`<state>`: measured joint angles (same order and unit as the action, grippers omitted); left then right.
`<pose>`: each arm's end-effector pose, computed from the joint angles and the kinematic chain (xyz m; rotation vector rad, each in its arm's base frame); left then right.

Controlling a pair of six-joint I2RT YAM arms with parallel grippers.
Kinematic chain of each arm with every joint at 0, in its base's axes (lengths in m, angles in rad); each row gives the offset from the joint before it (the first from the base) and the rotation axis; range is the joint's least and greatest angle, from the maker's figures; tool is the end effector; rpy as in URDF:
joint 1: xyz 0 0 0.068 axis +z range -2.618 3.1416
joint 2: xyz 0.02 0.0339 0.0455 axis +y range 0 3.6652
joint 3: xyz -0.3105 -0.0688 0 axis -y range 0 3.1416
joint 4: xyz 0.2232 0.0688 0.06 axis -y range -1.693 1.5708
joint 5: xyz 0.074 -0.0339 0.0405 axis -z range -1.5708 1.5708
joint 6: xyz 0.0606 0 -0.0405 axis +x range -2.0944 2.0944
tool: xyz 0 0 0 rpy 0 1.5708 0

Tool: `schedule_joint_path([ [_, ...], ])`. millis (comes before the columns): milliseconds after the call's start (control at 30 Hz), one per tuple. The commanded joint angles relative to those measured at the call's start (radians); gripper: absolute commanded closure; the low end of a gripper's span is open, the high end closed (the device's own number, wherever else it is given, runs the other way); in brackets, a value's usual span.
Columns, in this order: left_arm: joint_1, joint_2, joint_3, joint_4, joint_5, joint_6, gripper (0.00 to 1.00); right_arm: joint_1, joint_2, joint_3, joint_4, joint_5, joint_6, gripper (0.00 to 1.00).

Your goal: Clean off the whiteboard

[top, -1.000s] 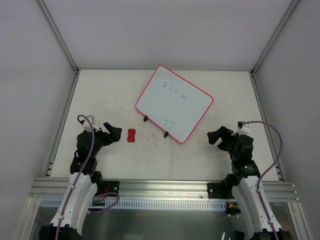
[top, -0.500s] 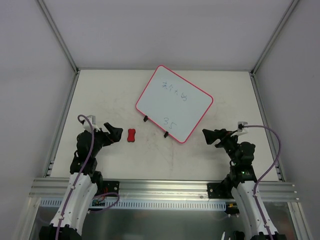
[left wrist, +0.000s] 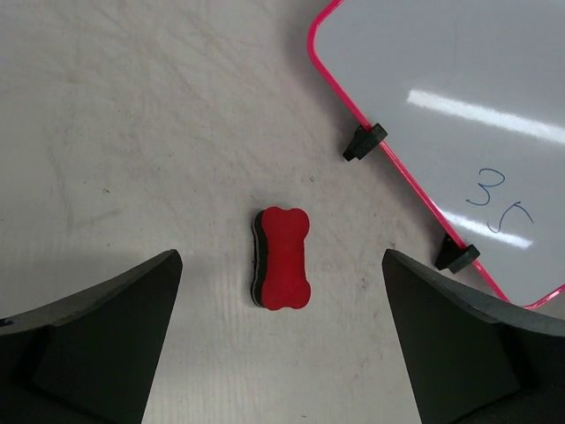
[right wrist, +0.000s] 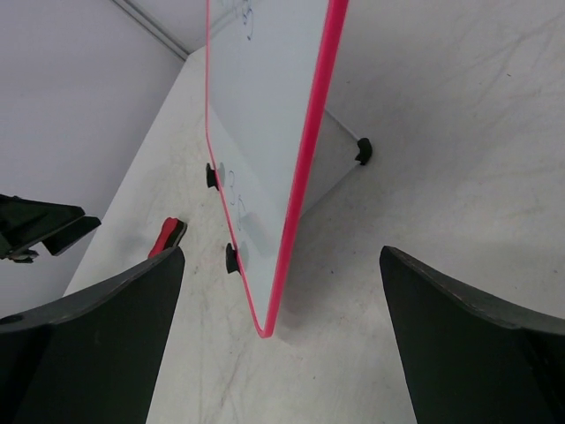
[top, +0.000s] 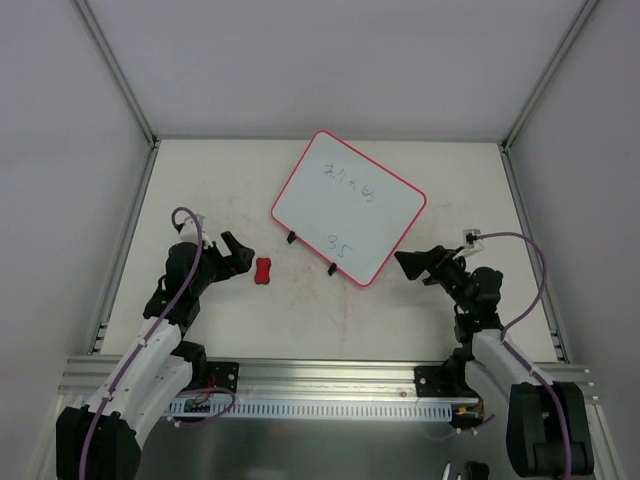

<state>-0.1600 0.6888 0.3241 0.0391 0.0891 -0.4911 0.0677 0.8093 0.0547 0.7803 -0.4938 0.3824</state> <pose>0.1349 -0.0272 0.2443 -0.2570 1.9126 -0.5243 0.1345 0.0379 0.2323 -0.1524 1.5879 0.7331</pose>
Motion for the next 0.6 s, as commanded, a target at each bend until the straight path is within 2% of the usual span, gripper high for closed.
schedule_joint_path([
  [0,-0.035,0.021,0.061,0.001,-0.083,-0.017,0.01,0.003,0.135,0.053,0.32,-0.07,0.064,0.03],
  [100,-0.042,0.044,0.073,0.001,-0.083,-0.017,0.01,0.003,0.287,0.056,0.51,-0.092,0.127,0.03],
  [267,-0.055,0.06,0.07,0.001,-0.12,0.0,0.01,0.004,0.451,0.099,0.655,-0.103,0.167,0.07],
  [567,-0.061,0.138,0.087,0.001,-0.123,0.0,0.01,0.041,0.545,0.145,0.672,-0.097,0.132,0.17],
])
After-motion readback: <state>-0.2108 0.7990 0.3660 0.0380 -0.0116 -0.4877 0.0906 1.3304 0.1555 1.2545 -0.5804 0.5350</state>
